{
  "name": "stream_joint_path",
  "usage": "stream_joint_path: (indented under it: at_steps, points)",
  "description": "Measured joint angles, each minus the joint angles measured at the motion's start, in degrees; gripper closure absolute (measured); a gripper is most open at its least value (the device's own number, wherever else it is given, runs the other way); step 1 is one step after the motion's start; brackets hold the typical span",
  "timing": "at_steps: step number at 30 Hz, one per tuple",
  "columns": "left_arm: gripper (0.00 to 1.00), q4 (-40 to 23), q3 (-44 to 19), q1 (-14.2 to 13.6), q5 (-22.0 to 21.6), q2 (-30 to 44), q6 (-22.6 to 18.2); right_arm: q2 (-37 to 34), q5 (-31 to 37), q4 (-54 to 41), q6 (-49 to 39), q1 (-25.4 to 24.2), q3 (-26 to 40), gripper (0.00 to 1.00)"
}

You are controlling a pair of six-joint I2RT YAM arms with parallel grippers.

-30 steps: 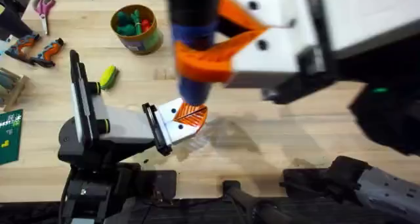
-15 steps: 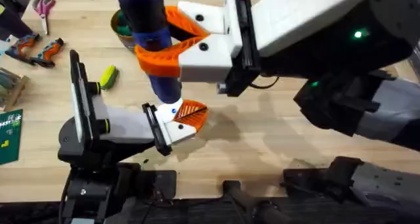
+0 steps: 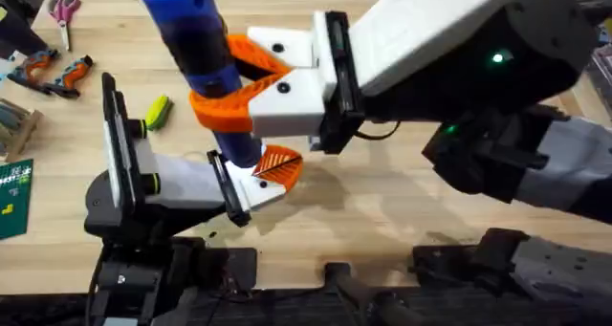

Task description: Pick up the gripper from the table and insert it into the empty holder that is missing its gripper. Then pick up a screw, insert it into the mounting hole, and use the screwdriver to tighten it. Finally, clean up the table by picking up the vegetable and placing it into the bucket.

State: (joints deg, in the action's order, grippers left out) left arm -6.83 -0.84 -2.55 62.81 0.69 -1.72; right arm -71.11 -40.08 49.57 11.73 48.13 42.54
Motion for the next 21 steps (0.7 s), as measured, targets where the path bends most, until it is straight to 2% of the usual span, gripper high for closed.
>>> stream_joint_path:
  at_steps: [21]
  points:
    - [0.996, 0.0, 0.0, 0.0, 0.0, 0.0, 0.0, -0.9, 0.2, -1.4, -4.7, 0.1, 0.0, 0.973]
